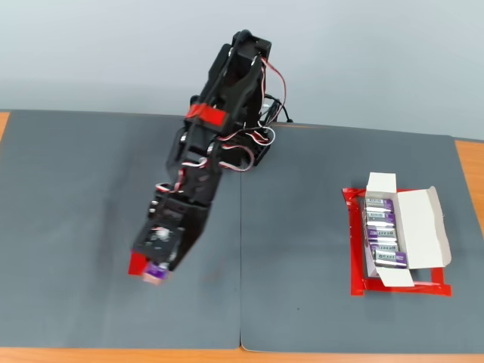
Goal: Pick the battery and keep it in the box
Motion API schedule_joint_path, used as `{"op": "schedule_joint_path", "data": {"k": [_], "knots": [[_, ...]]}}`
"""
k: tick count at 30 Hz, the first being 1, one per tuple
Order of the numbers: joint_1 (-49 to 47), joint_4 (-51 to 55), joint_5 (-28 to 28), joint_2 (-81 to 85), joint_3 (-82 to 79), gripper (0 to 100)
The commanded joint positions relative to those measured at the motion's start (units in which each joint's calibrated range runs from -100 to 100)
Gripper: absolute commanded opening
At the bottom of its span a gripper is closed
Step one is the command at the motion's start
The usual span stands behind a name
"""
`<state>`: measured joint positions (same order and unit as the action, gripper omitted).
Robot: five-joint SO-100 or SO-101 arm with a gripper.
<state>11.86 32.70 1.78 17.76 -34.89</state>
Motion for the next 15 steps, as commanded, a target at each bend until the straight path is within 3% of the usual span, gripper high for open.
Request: {"op": "schedule_joint_path", "data": {"k": [1, 11, 15], "knots": [[-3.62, 0.20, 0.12, 5.35, 2.91, 2], [-16.08, 0.20, 0.28, 6.28, 5.90, 2], [-22.42, 0.20, 3.30, 5.94, 7.07, 2]]}}
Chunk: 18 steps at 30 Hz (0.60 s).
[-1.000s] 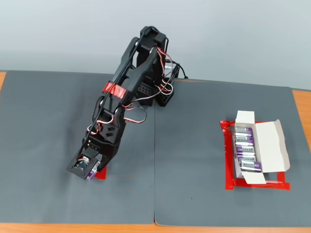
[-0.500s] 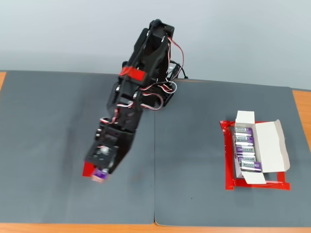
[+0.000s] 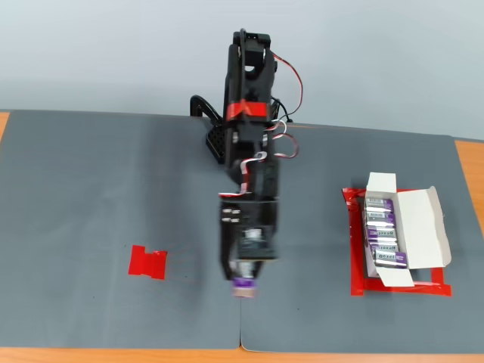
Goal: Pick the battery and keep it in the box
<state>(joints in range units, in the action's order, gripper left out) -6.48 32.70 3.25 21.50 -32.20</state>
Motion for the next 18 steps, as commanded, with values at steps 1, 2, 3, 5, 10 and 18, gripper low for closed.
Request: {"op": "schedule_joint_path", "data": {"k": [1, 2, 3, 5, 10, 18], "knots": [[-5.79, 0.20, 2.56, 2.20, 4.38, 2], [-7.43, 0.20, 3.13, 2.20, 4.38, 2], [-8.99, 0.20, 3.55, 2.12, 4.29, 2], [-12.20, 0.20, 4.07, 2.12, 3.93, 2], [-20.63, 0.29, 6.31, 2.12, 3.57, 2], [-32.27, 0.29, 7.87, 0.08, 3.57, 2]]}}
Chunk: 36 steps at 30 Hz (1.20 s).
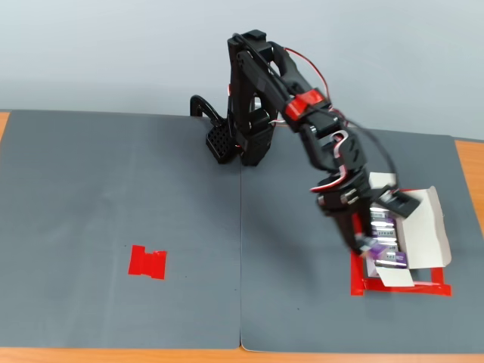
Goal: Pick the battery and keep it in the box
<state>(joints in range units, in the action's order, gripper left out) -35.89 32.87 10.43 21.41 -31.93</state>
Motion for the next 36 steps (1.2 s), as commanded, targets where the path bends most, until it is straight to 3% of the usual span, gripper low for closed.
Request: {"op": "schedule_joint_path", "data": {"k": [1, 17, 36], "knots": [[-3.91, 0.12, 0.80, -0.85, 3.48, 2], [-13.83, 0.12, 0.33, -7.72, 3.84, 2], [-14.95, -0.06, 0.28, -13.57, 3.21, 2]]}}
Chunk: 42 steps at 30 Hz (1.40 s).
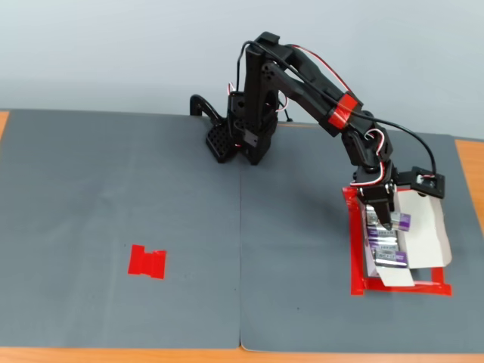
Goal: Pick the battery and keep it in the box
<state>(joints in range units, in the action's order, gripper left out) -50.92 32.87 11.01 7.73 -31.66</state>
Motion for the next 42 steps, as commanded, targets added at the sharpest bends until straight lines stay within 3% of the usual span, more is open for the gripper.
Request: {"op": "schedule_joint_path", "data": {"k": [1, 18, 25, 42], "knots": [[0.08, -0.06, -0.31, -0.23, 2.94, 2], [-0.66, -0.06, -0.36, -2.52, 3.03, 3], [-0.96, -0.06, -0.36, -2.60, 3.03, 19], [1.57, 0.03, -0.31, 4.10, 5.20, 20]]}}
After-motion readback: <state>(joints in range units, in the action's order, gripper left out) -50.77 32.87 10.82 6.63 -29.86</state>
